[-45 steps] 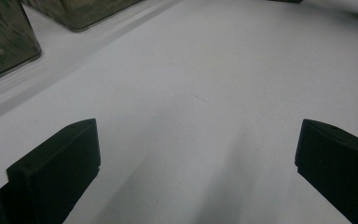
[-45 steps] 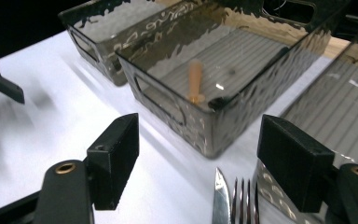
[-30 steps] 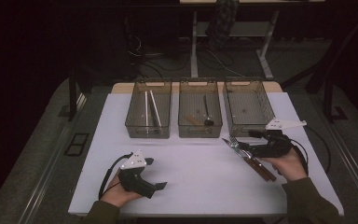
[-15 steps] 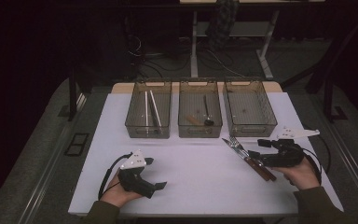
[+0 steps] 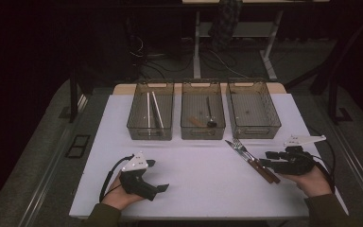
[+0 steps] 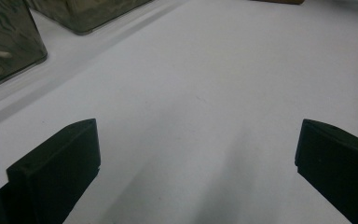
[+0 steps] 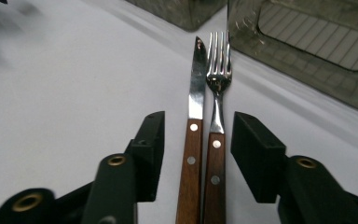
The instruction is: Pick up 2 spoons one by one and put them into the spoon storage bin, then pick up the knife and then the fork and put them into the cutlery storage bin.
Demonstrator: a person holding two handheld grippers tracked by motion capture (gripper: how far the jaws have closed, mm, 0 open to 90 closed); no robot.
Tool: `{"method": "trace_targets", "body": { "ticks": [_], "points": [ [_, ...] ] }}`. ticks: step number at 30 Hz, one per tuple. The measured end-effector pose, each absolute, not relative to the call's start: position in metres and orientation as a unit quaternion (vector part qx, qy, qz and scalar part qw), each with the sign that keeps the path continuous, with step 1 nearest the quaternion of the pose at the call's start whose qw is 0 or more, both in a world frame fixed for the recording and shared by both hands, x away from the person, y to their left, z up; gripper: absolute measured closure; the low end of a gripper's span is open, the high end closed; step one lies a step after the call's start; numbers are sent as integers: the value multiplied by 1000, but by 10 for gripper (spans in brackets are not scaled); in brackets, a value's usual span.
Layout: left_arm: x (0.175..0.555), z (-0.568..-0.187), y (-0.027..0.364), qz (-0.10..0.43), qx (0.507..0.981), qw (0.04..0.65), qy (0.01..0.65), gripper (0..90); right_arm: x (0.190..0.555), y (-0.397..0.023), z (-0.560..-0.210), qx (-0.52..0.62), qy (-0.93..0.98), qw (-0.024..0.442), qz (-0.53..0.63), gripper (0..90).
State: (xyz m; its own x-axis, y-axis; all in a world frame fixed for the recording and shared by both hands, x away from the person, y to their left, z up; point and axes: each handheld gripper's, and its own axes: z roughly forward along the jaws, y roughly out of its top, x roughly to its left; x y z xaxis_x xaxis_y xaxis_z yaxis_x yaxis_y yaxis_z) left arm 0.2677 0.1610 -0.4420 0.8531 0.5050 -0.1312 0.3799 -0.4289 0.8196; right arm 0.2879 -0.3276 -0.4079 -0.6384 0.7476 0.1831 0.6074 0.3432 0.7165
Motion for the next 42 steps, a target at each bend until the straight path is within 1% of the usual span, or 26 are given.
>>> {"method": "trace_targets", "body": {
  "ticks": [1,14,21,26,32,38,42],
  "points": [
    [267,-442,161,67,843,465,263,0,288,-328,-408,419,814,90,391,582],
    [268,-442,161,69,843,465,263,0,300,-329,-412,431,831,91,341,589],
    [268,-443,161,67,843,464,266,0,312,-322,-410,430,850,84,292,595],
    [268,-443,161,67,843,463,265,0,322,-314,-406,425,860,70,274,596],
    [268,-443,161,67,842,464,265,0,335,-303,-406,421,870,65,247,652],
    [269,-443,161,65,842,464,266,0,346,-296,-408,416,882,52,214,680],
    [269,-443,161,65,842,465,264,0,348,-291,-412,409,890,35,200,686]
  ]
}}
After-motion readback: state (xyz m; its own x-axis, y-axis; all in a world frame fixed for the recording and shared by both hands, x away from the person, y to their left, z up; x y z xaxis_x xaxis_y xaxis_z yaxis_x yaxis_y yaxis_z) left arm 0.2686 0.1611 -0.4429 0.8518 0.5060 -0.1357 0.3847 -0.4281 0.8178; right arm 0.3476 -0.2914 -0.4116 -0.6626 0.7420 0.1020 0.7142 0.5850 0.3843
